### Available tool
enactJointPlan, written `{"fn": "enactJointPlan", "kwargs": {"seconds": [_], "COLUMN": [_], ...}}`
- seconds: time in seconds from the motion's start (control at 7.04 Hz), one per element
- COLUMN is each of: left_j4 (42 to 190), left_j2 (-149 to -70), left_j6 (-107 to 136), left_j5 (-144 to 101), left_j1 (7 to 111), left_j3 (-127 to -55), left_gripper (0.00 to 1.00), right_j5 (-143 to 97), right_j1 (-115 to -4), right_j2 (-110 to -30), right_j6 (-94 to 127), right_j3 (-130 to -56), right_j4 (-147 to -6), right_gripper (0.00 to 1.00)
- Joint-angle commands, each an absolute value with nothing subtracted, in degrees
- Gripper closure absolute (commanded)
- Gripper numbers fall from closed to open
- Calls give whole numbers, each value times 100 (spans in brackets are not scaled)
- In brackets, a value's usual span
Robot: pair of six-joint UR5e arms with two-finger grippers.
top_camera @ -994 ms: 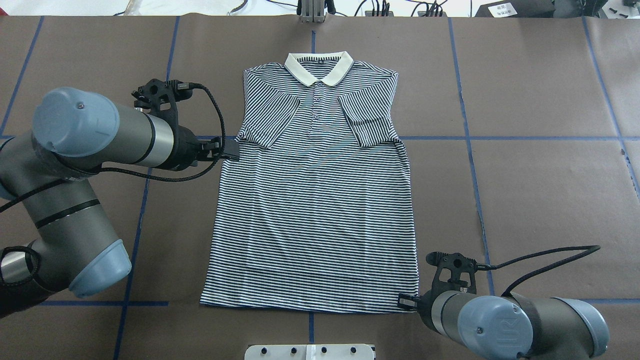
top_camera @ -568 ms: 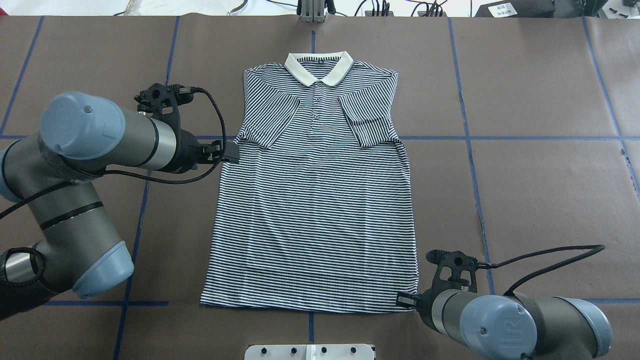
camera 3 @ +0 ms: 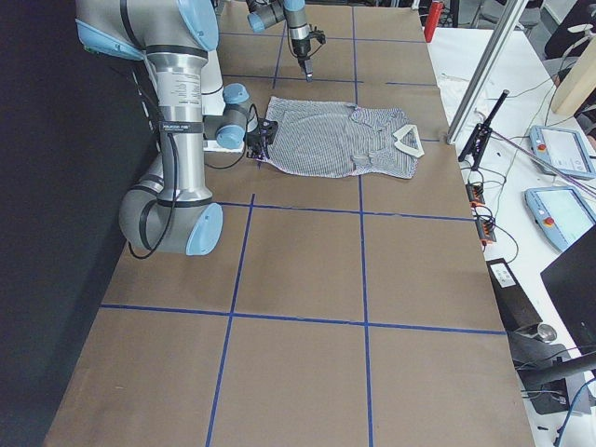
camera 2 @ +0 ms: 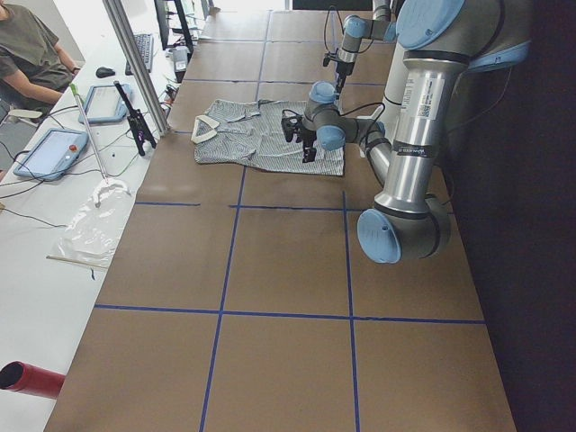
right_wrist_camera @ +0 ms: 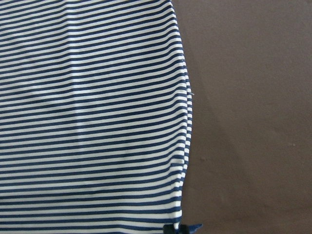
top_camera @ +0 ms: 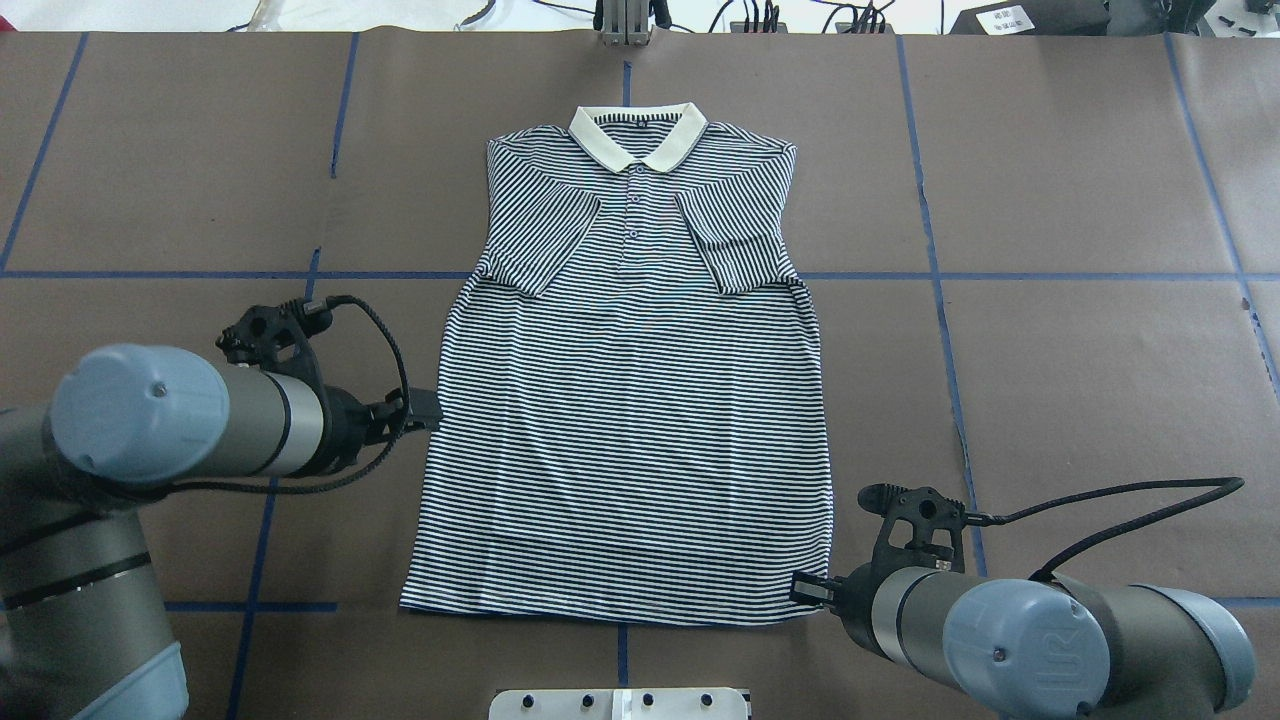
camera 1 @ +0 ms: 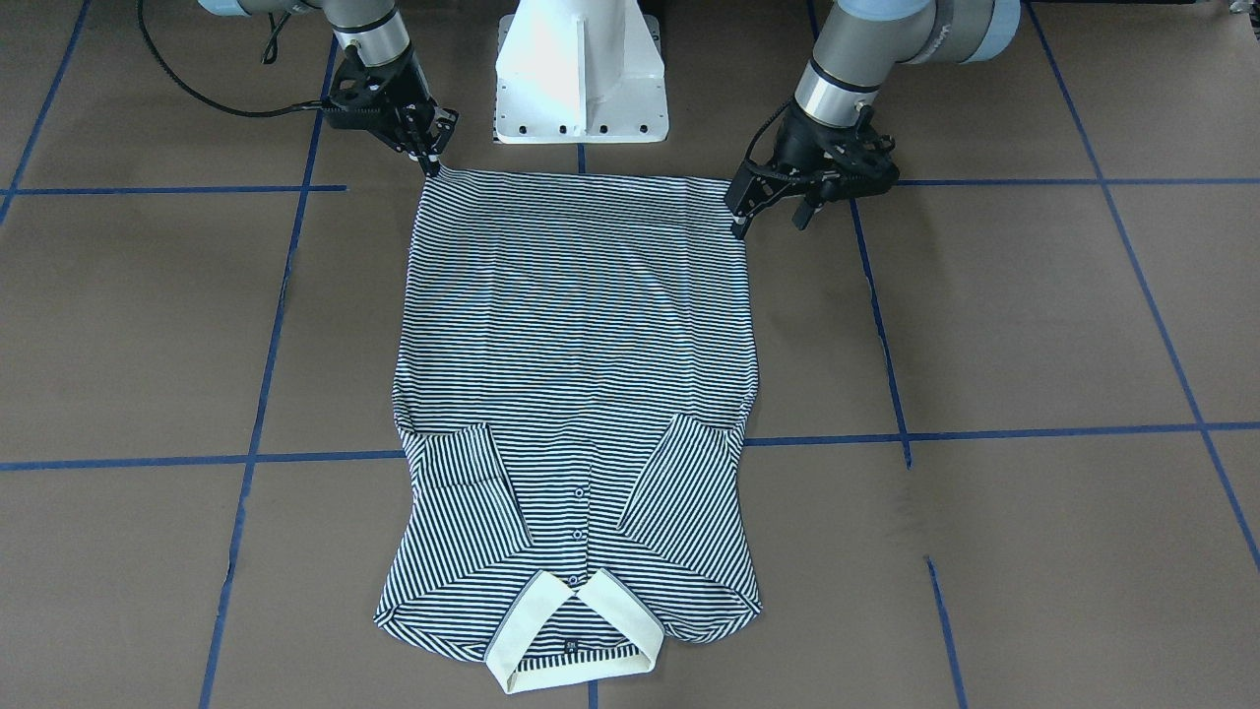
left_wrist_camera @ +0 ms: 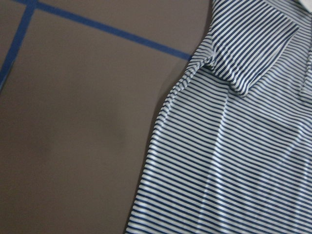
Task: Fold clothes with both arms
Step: 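Lower both grippers to the hem corners nearest the robot and grasp them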
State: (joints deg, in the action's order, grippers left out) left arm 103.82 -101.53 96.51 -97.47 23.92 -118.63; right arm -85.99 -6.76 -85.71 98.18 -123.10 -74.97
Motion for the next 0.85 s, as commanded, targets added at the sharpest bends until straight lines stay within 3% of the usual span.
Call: {"fn": "enactJointPlan", "kwargs": {"seconds": [0.0,0.71], "left_j4": [9932,9756], "left_j2": [-10046,-10178], "left_j6": [10754,10995], "left_j5": [-9132,-8938], "left_j1": [1314,844], "left_j3": [-11901,-11549], "left_gripper": [2,13], "right_j5": [-8587,-8613], "right_j1": [-703,-747], "right_j2": [-8552,-8543], "right_j6": [9817,9809], "right_j3": [-12331,-12331], "right_j4": [-7497,-7497], "right_gripper": [100,100]}}
